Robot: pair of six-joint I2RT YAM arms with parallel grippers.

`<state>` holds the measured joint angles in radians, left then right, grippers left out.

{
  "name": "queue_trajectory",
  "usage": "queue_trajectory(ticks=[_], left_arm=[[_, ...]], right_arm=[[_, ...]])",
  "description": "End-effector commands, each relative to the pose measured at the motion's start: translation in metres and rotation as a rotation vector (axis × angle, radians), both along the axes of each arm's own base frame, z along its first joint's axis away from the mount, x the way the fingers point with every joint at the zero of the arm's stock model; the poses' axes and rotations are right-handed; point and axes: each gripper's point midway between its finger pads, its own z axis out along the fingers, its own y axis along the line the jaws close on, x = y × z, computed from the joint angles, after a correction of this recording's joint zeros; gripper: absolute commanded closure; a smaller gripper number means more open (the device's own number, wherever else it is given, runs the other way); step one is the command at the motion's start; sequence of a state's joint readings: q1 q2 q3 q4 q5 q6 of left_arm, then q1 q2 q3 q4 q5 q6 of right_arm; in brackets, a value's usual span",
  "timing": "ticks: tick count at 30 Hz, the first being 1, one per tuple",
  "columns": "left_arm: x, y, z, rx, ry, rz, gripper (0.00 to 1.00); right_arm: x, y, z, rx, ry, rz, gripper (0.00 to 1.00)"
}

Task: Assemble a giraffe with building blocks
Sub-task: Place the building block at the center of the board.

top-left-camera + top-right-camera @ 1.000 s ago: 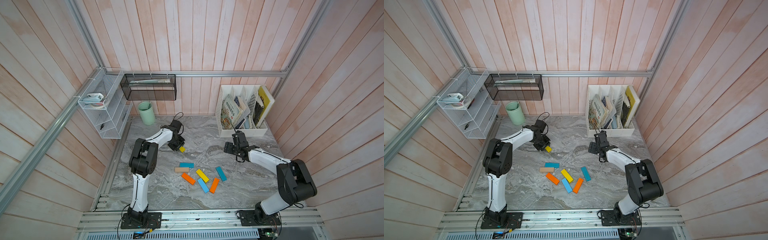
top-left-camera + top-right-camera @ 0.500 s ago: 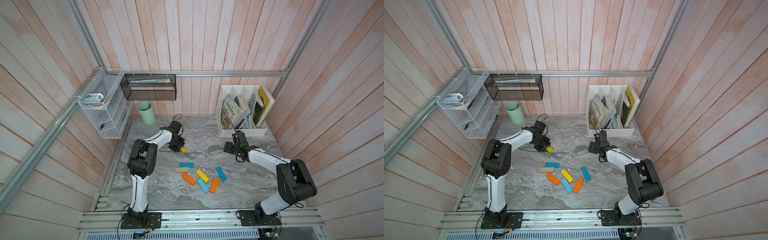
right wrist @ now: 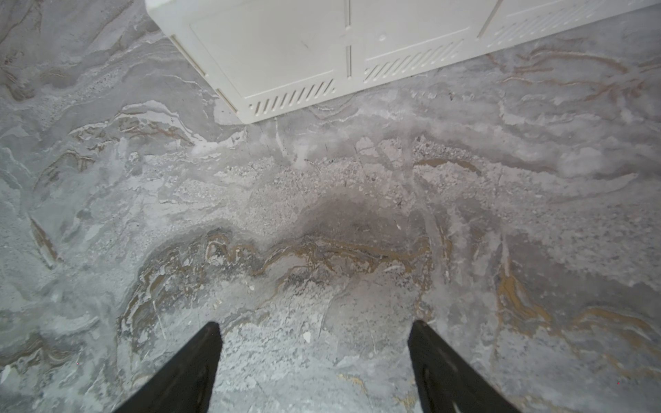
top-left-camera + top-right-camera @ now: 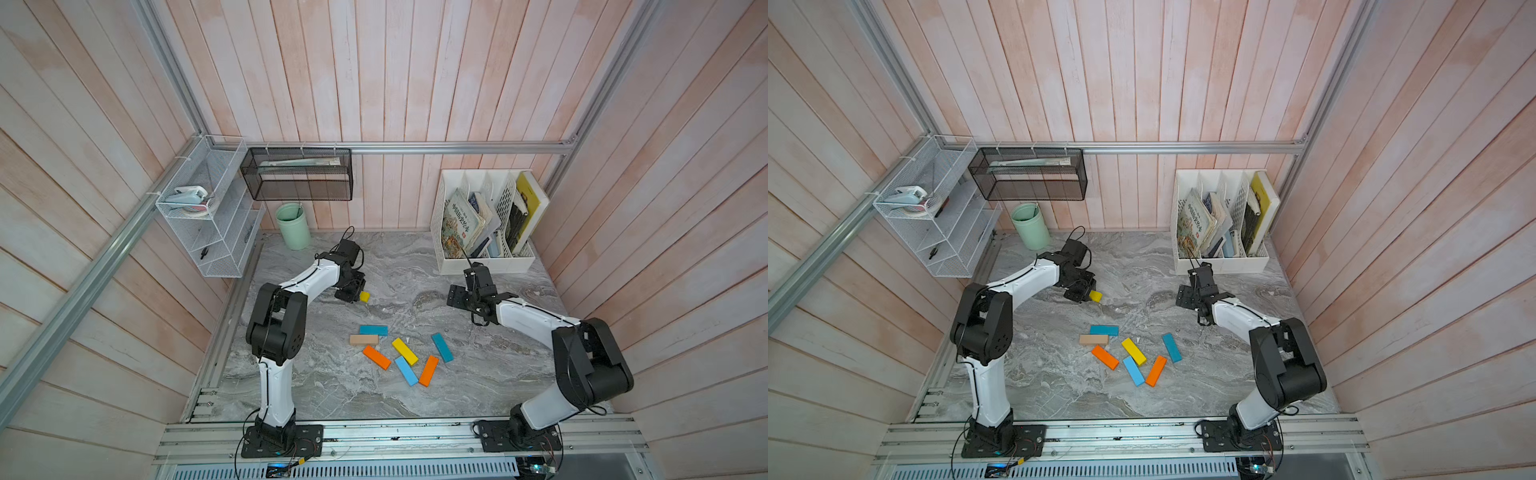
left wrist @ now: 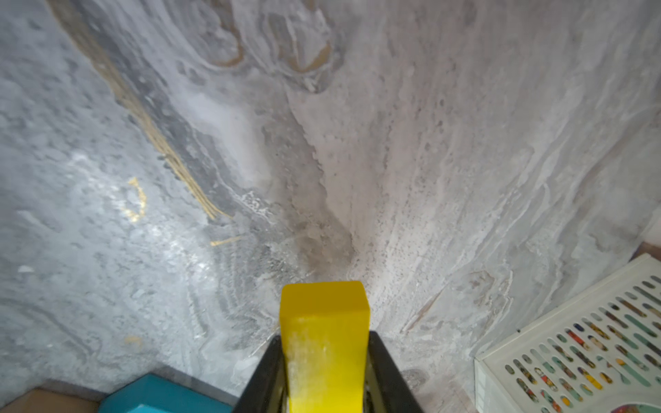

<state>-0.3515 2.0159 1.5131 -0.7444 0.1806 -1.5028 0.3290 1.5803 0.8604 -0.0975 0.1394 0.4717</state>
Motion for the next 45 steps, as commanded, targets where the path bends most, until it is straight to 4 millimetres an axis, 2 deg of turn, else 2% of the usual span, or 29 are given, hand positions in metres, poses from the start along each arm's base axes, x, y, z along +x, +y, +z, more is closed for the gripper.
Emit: queue_trajectory(ticks=[1,11,21,42,43,45], left_arm=[[-0.004,0.009,-0.002,0.013,0.032,0.075,0.92],[-0.009,0.009,-0.019,0.000,0.095,0.144,0.88],[-0.013,0.011,-0.045,0.030,0.187,0.149,0.89],[-0.010,0.007,-0.051,0.009,0.161,0.112,0.79],[-0.009,0.007,-0.051,0.006,0.157,0.108,0.68],[-0.007,0.006,-0.050,0.004,0.152,0.099,0.68]], right_arm=[[-0.003,0.003,-0.008,0.010,0.014,-0.001,0.15],[-0.005,0.003,-0.012,0.013,0.019,-0.002,0.15],[-0.005,0.002,-0.009,0.018,0.008,-0.007,0.15],[-0.004,0.003,-0.010,0.024,0.001,-0.005,0.13],[-0.004,0.003,-0.010,0.024,0.001,-0.005,0.13],[-0.004,0.003,-0.010,0.025,-0.002,-0.004,0.12]])
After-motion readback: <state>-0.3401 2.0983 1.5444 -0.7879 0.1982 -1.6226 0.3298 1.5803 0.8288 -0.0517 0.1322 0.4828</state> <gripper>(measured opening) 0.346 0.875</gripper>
